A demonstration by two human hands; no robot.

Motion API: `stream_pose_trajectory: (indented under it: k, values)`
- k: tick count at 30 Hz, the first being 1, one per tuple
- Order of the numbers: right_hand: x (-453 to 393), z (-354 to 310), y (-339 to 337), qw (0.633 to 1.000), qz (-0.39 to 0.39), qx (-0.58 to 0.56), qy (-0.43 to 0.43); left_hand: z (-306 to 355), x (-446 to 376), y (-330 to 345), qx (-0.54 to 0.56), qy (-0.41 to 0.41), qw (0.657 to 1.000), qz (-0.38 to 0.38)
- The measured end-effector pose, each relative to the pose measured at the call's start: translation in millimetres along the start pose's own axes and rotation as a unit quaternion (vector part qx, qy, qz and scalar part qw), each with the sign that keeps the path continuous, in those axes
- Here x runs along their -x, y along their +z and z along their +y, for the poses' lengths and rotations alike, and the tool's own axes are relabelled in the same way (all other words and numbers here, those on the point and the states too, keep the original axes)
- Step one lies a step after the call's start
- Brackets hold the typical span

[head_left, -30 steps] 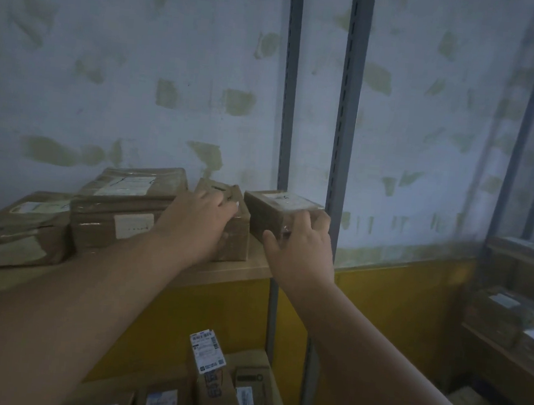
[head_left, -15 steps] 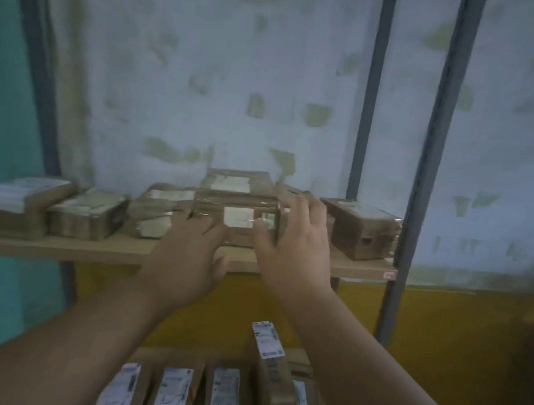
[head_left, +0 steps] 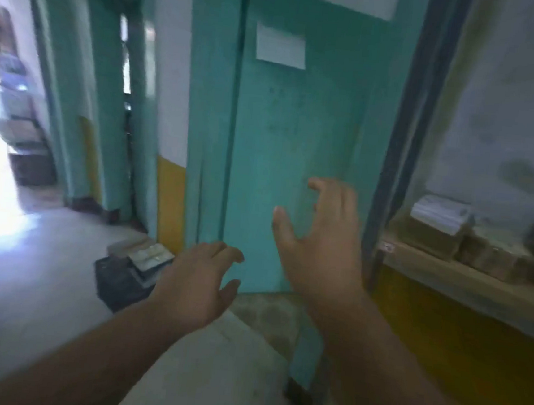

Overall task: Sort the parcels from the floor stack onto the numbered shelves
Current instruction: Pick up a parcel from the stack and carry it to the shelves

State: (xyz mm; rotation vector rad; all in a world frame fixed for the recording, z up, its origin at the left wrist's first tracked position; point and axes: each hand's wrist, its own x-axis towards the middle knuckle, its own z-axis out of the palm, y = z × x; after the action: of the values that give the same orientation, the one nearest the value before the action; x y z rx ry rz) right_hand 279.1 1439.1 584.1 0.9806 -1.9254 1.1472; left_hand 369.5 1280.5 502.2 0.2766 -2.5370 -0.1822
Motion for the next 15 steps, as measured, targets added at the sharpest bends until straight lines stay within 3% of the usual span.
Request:
stream_pose_trajectory:
  k: [6,15]
  values:
    - [-18.1,-50.3,143.0,0.994,-0.080,-0.077,-0.011,-134.6,18.3,-2.7,-0.036,-0.108,0.993,-0.016]
    - [-68.9,-58.4,369.5,0.976,-0.169,-0.137,-0.031,-319.9,-22.2,28.2,-0.074,-0.235,0.969,-0.030]
